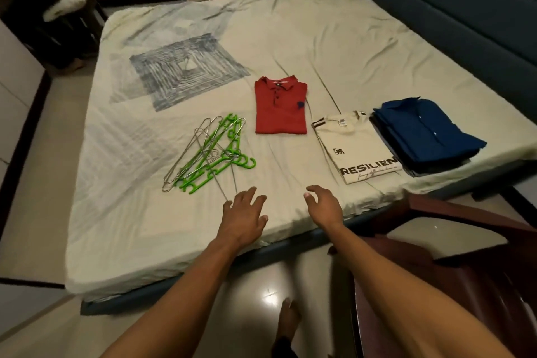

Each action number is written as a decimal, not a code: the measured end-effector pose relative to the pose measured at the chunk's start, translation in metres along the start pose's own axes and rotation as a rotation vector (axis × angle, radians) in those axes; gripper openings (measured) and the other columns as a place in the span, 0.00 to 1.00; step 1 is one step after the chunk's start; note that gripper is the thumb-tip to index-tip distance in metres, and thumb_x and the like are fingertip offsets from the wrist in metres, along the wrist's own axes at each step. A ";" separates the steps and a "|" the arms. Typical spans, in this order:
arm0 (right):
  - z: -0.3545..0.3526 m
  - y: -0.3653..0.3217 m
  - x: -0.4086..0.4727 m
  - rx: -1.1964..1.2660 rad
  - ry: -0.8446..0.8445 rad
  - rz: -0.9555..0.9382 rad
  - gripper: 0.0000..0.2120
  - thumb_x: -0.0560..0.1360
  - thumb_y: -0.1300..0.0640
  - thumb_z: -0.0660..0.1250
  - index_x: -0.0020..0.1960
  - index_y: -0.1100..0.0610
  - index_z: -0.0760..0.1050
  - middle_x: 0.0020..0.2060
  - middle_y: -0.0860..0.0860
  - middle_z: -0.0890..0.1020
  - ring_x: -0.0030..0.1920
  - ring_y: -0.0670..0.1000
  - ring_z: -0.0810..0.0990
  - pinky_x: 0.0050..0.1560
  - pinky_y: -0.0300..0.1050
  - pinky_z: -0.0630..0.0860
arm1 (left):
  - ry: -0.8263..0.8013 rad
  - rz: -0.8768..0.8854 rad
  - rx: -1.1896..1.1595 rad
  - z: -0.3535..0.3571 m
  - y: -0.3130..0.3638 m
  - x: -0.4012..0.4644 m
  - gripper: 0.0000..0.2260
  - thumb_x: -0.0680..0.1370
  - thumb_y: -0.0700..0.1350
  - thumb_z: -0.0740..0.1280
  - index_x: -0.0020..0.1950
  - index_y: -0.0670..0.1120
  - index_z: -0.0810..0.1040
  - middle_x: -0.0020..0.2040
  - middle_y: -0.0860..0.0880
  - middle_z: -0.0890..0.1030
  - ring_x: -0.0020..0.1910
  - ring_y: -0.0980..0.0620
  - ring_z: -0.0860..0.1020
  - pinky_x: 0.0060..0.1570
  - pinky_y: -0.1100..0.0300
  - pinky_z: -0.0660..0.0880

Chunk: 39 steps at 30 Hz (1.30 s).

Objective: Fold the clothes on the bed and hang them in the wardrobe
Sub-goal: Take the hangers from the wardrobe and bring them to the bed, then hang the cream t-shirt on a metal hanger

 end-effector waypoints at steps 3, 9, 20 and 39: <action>-0.018 0.014 0.020 -0.004 0.005 0.017 0.16 0.83 0.51 0.60 0.68 0.52 0.75 0.67 0.53 0.77 0.66 0.57 0.74 0.63 0.48 0.70 | -0.048 -0.002 -0.017 0.004 0.021 0.030 0.24 0.83 0.54 0.59 0.78 0.52 0.62 0.81 0.47 0.56 0.77 0.44 0.59 0.70 0.44 0.62; -0.034 0.019 0.064 -0.024 -0.016 0.000 0.16 0.83 0.50 0.59 0.69 0.53 0.74 0.65 0.54 0.77 0.66 0.56 0.74 0.62 0.48 0.69 | -0.118 -0.034 -0.012 0.015 0.026 0.087 0.23 0.83 0.53 0.58 0.77 0.51 0.63 0.79 0.47 0.60 0.74 0.43 0.63 0.67 0.44 0.66; 0.018 -0.005 0.130 -0.065 -0.262 0.031 0.16 0.82 0.48 0.63 0.64 0.55 0.76 0.56 0.55 0.83 0.59 0.57 0.79 0.48 0.42 0.67 | -0.124 -0.228 -0.112 0.033 -0.062 0.165 0.17 0.82 0.49 0.59 0.71 0.47 0.70 0.64 0.44 0.78 0.62 0.42 0.75 0.55 0.49 0.74; 0.261 -0.088 0.211 -0.409 -0.517 -0.068 0.16 0.80 0.51 0.62 0.64 0.58 0.69 0.58 0.56 0.77 0.58 0.59 0.79 0.51 0.49 0.74 | -0.072 -0.019 0.293 0.064 -0.218 0.315 0.17 0.68 0.41 0.76 0.55 0.46 0.79 0.55 0.45 0.80 0.50 0.39 0.78 0.39 0.47 0.74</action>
Point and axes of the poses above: each hand's wrist, its own x-axis towards the middle knuckle, its own z-axis out of the palm, y = z × x, the point moved 5 cm from there along x, towards the middle knuckle
